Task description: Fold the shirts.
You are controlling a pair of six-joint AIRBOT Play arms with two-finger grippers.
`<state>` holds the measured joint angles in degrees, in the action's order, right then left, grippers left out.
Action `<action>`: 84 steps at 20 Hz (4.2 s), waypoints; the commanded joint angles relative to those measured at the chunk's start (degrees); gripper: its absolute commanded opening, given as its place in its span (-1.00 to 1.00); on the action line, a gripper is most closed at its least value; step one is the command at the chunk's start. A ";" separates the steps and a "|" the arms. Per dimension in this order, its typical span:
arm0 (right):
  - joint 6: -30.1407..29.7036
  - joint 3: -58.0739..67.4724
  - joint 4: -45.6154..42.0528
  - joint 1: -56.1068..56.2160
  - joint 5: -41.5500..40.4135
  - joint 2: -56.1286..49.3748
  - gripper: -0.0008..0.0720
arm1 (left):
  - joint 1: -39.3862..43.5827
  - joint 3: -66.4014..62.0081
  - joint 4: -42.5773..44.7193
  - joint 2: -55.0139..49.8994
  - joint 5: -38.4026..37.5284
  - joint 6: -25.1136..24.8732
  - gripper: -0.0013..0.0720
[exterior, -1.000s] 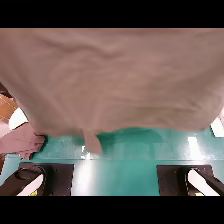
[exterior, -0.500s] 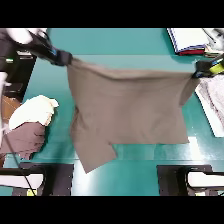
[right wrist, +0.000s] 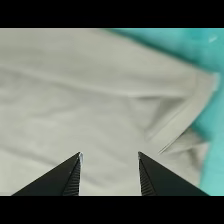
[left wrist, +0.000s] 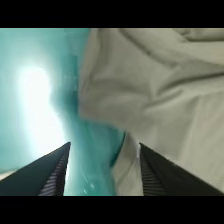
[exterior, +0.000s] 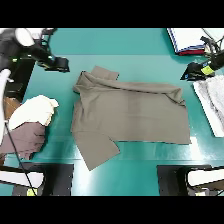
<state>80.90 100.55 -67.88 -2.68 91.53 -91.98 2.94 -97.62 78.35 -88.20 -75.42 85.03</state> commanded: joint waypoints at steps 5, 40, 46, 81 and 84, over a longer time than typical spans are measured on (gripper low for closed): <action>-4.09 -22.60 11.47 -6.97 -2.19 17.03 0.15 | -4.63 35.67 -5.73 22.60 1.09 0.04 0.42; -2.78 -62.45 -8.20 -29.55 -2.73 30.03 0.55 | -4.59 62.16 -19.80 40.48 9.33 -7.06 -0.89; -2.75 -70.05 -2.08 -26.93 -10.19 29.94 0.23 | -4.59 62.16 -20.48 40.48 9.49 -7.04 -0.89; 4.24 18.47 -6.71 -6.62 3.87 38.45 -0.93 | -4.59 -17.73 -16.72 40.50 0.83 1.77 -0.89; 5.07 8.52 -6.99 -4.74 7.15 33.79 -0.93 | -4.59 -1.49 -16.55 37.44 0.39 1.49 -0.89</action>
<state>84.68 115.04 -74.22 -8.64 94.89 -54.65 -1.58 -110.59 61.06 -48.99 -74.24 86.37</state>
